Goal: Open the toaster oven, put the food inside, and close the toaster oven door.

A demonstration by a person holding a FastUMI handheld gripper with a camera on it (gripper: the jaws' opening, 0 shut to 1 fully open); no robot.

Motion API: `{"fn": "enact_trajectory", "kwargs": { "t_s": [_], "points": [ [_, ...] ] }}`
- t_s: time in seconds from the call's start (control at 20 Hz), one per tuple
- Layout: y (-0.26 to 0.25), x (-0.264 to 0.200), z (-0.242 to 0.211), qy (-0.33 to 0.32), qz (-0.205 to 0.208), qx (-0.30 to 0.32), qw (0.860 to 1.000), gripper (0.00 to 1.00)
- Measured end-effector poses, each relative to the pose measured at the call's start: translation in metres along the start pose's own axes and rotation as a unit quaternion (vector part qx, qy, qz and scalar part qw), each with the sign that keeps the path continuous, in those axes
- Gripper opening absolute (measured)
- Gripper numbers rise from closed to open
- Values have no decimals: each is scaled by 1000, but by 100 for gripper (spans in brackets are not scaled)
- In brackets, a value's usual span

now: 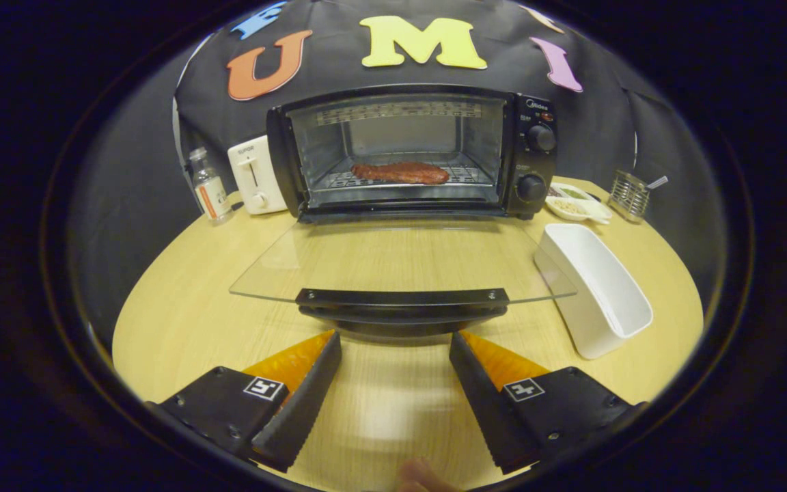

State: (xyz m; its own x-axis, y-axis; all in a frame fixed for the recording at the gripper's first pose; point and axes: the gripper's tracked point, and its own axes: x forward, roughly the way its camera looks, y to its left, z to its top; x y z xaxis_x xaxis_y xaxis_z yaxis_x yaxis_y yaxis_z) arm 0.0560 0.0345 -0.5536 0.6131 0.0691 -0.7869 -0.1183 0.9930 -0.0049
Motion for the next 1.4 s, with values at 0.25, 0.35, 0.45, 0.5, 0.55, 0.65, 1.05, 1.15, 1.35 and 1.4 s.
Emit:
{"fn": "enact_trajectory", "kwargs": {
  "t_s": [0.25,0.35,0.45,0.5,0.55,0.65,1.05,1.15,1.35,1.4],
  "points": [
    [-2,-3,23,-34,-1,1,999,100],
    [-3,-5,37,-54,-3,-1,999,100],
    [-6,-6,50,-71,-5,-5,997,100],
    [-7,-8,57,-80,-8,-6,997,100],
    [-9,-10,64,-90,-10,-8,996,100],
    [-10,-11,78,-103,-8,-6,995,100],
    [-8,-15,106,-122,-7,-25,992,100],
    [-5,-17,112,-126,-8,-31,992,100],
    [-1,-15,131,-128,-4,-32,991,100],
    [-1,-13,140,-129,-5,-31,991,100]
  ]
}}
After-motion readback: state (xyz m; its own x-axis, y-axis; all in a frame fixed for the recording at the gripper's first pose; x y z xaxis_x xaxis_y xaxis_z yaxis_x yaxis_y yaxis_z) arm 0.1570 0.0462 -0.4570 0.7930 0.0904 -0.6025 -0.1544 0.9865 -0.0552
